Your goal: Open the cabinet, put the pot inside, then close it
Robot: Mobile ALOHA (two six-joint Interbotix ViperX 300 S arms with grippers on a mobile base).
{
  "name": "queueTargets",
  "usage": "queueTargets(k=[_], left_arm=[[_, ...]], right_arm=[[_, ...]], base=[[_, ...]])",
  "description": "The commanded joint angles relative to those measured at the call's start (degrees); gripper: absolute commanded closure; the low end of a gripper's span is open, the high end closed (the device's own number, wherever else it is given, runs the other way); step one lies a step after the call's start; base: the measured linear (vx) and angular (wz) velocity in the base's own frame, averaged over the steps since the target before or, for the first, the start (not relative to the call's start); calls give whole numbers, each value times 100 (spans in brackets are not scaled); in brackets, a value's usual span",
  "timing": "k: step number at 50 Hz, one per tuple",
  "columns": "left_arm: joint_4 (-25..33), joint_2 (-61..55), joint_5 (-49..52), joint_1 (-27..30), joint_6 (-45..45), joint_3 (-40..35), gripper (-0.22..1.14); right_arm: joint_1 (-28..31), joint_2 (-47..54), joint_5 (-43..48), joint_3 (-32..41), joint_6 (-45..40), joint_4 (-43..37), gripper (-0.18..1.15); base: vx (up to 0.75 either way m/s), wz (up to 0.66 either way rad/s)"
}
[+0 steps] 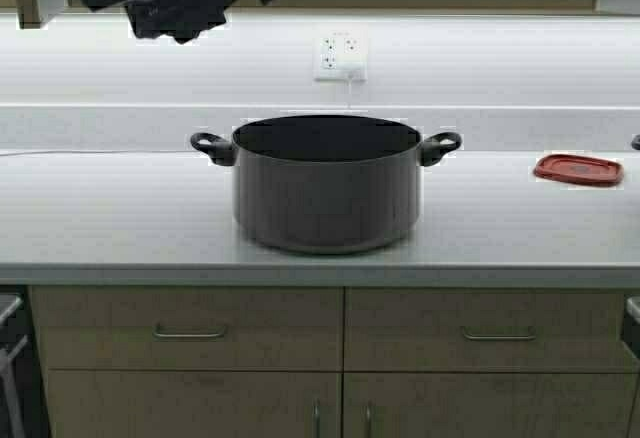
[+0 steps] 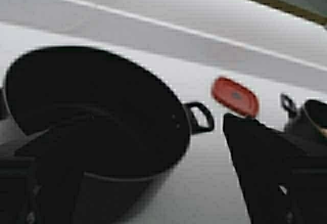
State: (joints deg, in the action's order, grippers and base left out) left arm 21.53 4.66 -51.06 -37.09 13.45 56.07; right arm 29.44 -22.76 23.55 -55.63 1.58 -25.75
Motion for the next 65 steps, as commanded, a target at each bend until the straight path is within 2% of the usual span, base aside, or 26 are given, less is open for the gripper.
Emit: queueTargets(k=[1,6,12,22,26,34,41,52,65], left_arm=[[-281,-316,-1503,0,1081,677,-11],[-281,-1028,-2646,44,1995,949,-11],[-281,-2197,-3744,202,3076,888,-11],[-281,-3911,-4641,747,4825,229,-11],[-281,-4148,-4658,844,4860,18,-11],[-281,-4421,-4658,1046,4597,-431,-11],[-334,-4605,-4649,1283,4597,-712,-11],[-545,-4693,-4649,1327,4597,-694,-11],[-633,-4975,-4649,1354,4597,-905,-11]], right_arm=[[158,202,1248,-773,-1257,79,-6],[149,677,2145,-1187,-2391,536,-6],[149,1591,3173,-1274,-3621,1204,-6],[-352,3577,5106,-888,-4729,1600,-6],[-633,4052,5502,-624,-5054,1872,-6],[-984,4852,5502,88,-5335,2470,-6],[-1134,5379,5546,475,-5502,2549,-6],[-1143,5695,6152,422,-5581,2540,-6],[-1143,6056,6451,404,-5563,2197,-6]], base=[[0,0],[0,0],[0,0],[0,0],[0,0],[1,1],[5,4],[13,6],[15,1]])
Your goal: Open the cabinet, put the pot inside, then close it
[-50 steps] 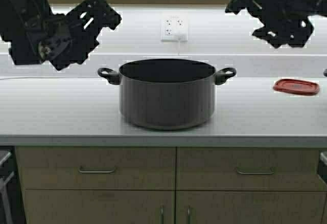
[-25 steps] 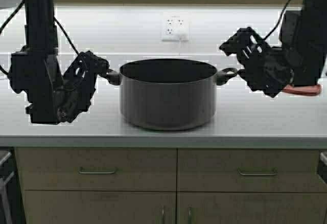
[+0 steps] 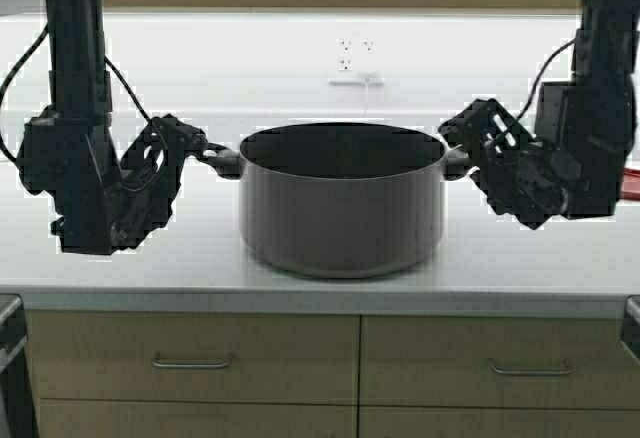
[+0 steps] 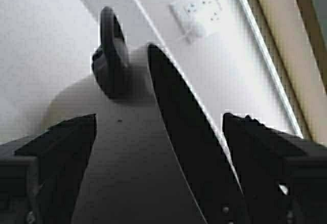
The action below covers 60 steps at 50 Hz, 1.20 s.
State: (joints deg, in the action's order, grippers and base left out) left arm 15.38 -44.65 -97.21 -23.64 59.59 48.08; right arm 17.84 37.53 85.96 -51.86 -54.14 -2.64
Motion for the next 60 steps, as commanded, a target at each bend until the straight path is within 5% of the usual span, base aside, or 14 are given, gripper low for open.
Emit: queueTargets(k=[1,42,60], left_arm=[[-18,-70,-35,9,-18,-123,-11],[-431,-1266,1002,844,264,-2883,-11],[-237,-1503,1274,844,246,-3278,-11]], right_arm=[[26,62,246,26,0,-114,-6],[-624,1828,264,2927,-1028,53,-6],[-817,2180,97,3586,-1371,70,-6]], base=[[11,-1],[2,-2],[0,0]])
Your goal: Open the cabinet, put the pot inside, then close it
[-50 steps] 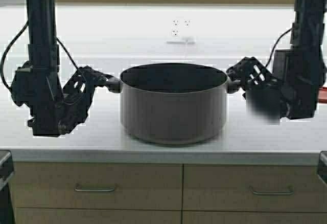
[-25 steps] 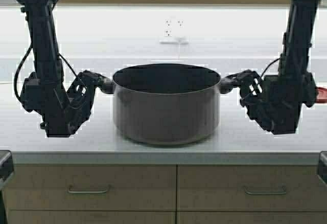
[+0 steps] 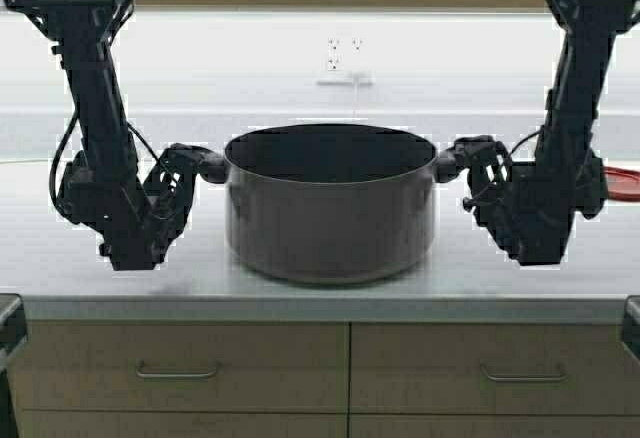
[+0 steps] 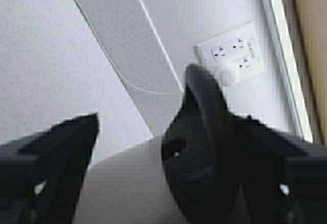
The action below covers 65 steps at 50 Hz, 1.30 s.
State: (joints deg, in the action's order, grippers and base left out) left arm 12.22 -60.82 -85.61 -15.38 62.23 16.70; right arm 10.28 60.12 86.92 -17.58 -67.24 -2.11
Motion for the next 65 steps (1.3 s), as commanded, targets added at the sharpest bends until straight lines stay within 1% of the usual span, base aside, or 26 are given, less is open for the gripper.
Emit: queueTargets(k=[1,5,16,20,23,26,29,32,34,36,37,38,39,40,42,45,47,52,58,65], left_arm=[[105,123,141,18,-9,-158,-11],[193,132,246,18,0,-167,-11],[193,158,299,18,9,-114,-11],[202,193,299,18,9,-79,-9],[211,220,334,18,9,-53,-5],[202,281,475,18,18,-9,9],[193,325,501,18,26,62,31],[193,369,501,9,26,114,61],[193,387,501,18,18,141,82],[211,396,501,18,9,158,98],[211,387,501,9,0,158,103],[211,387,492,18,0,167,104],[211,387,501,18,9,176,103],[211,396,492,18,9,202,100],[211,422,475,18,9,264,93],[237,457,369,18,18,369,85],[272,501,264,18,18,457,85],[308,633,-9,-26,26,703,89],[334,773,-123,-88,18,888,90],[352,984,-237,-176,-9,1037,90]], right_arm=[[-62,-70,0,185,-70,18,-6],[-62,-35,-26,237,-97,18,-6],[-62,44,-185,264,-132,229,-5],[-62,53,-193,272,-141,237,-4],[-62,53,-246,272,-211,237,-1],[-62,53,-299,281,-299,237,8],[-62,53,-316,272,-387,237,23],[-62,44,-316,281,-431,229,47],[-62,44,-316,272,-431,229,67],[-62,35,-316,272,-439,229,86],[-62,35,-316,264,-431,220,94],[-62,35,-316,264,-439,220,100],[-62,35,-316,264,-457,202,103],[-62,35,-308,255,-457,176,103],[-62,18,-316,237,-466,149,98],[-62,-35,-255,158,-466,158,87],[-53,-70,-158,79,-466,167,86],[-53,-246,141,-220,-466,167,89],[-44,-475,167,-545,-422,185,90],[-26,-677,229,-738,-378,220,90]], base=[[0,0],[0,0],[0,0],[0,0],[0,0],[0,0],[0,0],[0,0],[0,0],[0,0],[0,0],[0,0],[0,0],[0,0],[0,0],[0,0],[0,0],[0,0],[0,1],[0,0]])
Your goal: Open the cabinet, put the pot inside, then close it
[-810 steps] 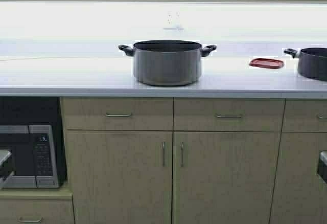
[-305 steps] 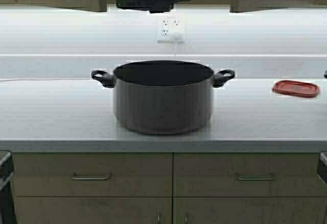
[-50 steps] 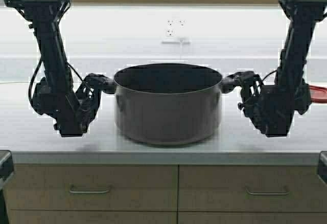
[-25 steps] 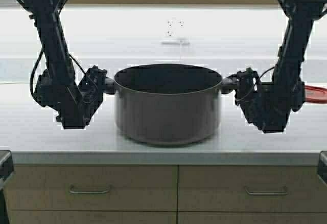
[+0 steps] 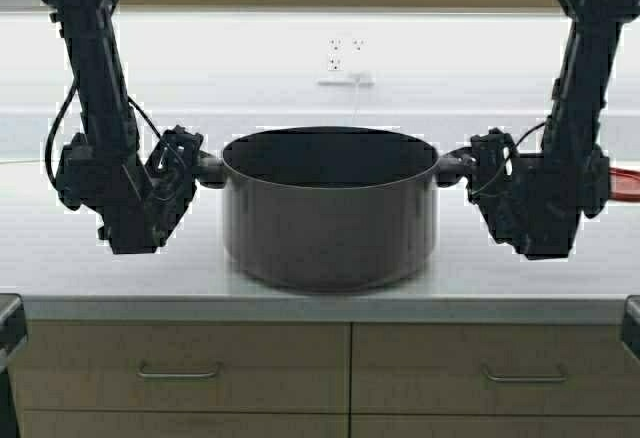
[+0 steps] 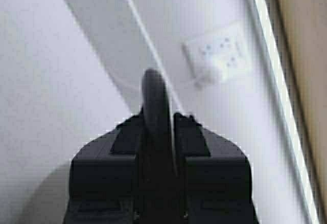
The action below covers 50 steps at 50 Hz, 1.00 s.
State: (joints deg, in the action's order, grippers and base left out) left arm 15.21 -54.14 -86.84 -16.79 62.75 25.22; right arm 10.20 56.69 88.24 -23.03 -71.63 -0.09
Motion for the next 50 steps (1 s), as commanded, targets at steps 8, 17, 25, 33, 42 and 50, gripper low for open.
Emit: queueTargets(k=[8,17,25,33,42,50], left_arm=[[88,580,-264,-141,-70,422,90],[105,896,-492,-246,-132,712,90],[105,1239,-571,-316,-255,993,90],[105,1538,-571,-404,-299,1283,90],[114,2065,-571,-580,-422,1854,90],[132,2637,-571,-809,-527,2426,90]], right_arm=[[35,-439,439,-360,44,97,90],[123,-712,650,-712,149,97,90],[167,-1125,686,-1134,255,97,90],[255,-1468,694,-1441,264,97,90],[404,-1907,694,-1925,264,79,90],[659,-2417,694,-2479,281,-18,90]], base=[[0,0],[0,0],[0,0],[0,0],[0,0],[0,0]])
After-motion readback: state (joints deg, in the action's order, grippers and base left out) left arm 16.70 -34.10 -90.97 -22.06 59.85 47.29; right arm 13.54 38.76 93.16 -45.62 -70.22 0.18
